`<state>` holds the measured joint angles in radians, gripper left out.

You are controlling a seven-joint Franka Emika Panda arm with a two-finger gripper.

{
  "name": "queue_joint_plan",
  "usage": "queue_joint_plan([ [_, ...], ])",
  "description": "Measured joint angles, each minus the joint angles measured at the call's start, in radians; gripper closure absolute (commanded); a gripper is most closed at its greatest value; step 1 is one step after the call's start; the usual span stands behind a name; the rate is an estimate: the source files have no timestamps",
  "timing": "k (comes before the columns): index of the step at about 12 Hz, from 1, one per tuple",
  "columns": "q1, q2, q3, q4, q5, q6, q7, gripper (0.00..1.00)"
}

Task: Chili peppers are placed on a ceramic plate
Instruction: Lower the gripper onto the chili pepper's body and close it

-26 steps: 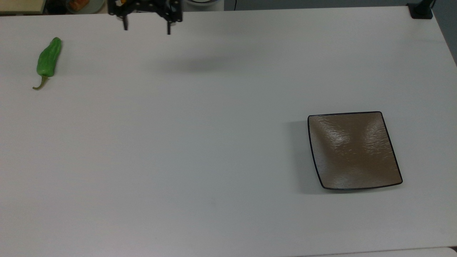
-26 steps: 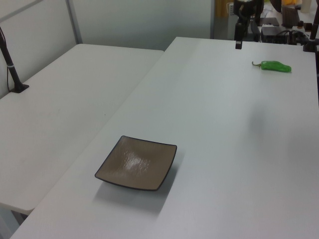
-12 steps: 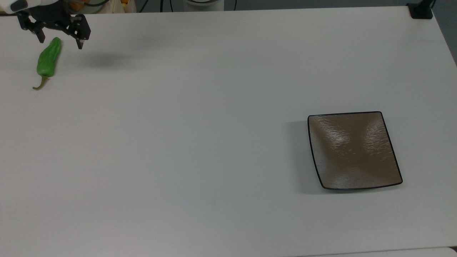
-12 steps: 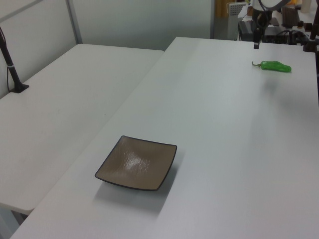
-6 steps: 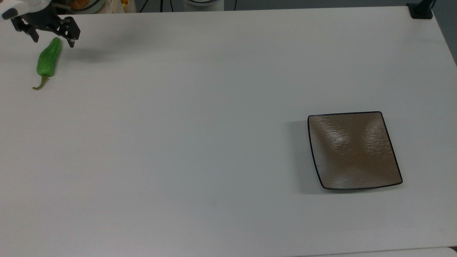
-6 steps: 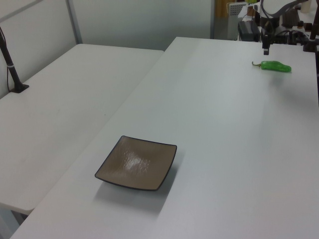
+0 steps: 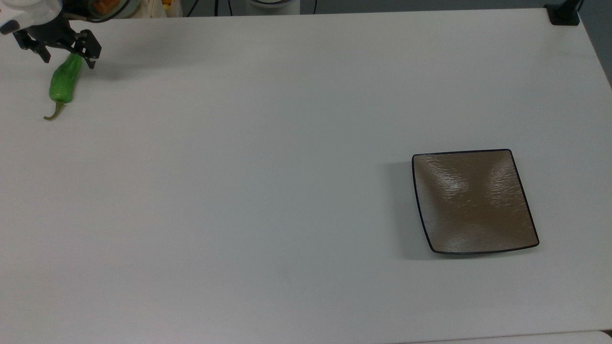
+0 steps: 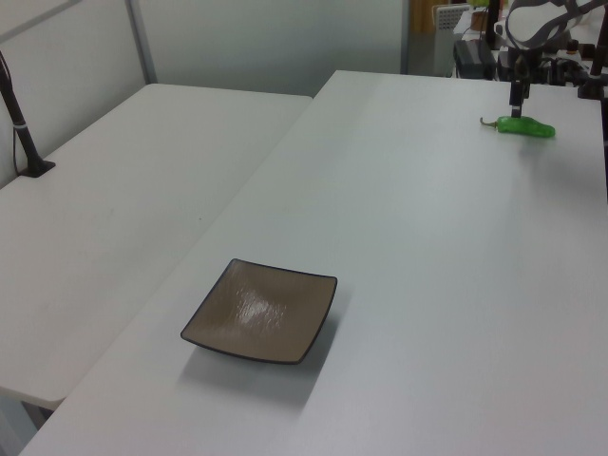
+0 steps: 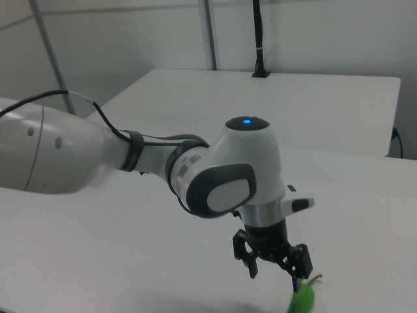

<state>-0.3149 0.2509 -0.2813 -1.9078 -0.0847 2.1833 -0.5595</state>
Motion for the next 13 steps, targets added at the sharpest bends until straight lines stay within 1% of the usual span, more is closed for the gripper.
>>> queue_joint_plan([
  [1,-0.011,0.016,0.000,-0.001,0.007,0.018,-0.014,0.00],
  [4,-0.058,0.046,-0.001,-0.002,0.089,0.042,-0.125,0.00],
  [5,-0.072,0.051,-0.001,-0.002,0.102,0.049,-0.150,0.00],
  [9,-0.079,0.081,-0.001,-0.003,0.107,0.067,-0.169,0.00],
  [10,-0.079,0.090,-0.001,-0.003,0.107,0.068,-0.170,0.01],
  [11,-0.079,0.101,-0.001,-0.003,0.107,0.075,-0.173,0.16],
  [12,-0.080,0.109,-0.001,-0.003,0.107,0.086,-0.185,0.42],
  [13,-0.084,0.120,-0.001,-0.004,0.107,0.101,-0.200,0.59],
])
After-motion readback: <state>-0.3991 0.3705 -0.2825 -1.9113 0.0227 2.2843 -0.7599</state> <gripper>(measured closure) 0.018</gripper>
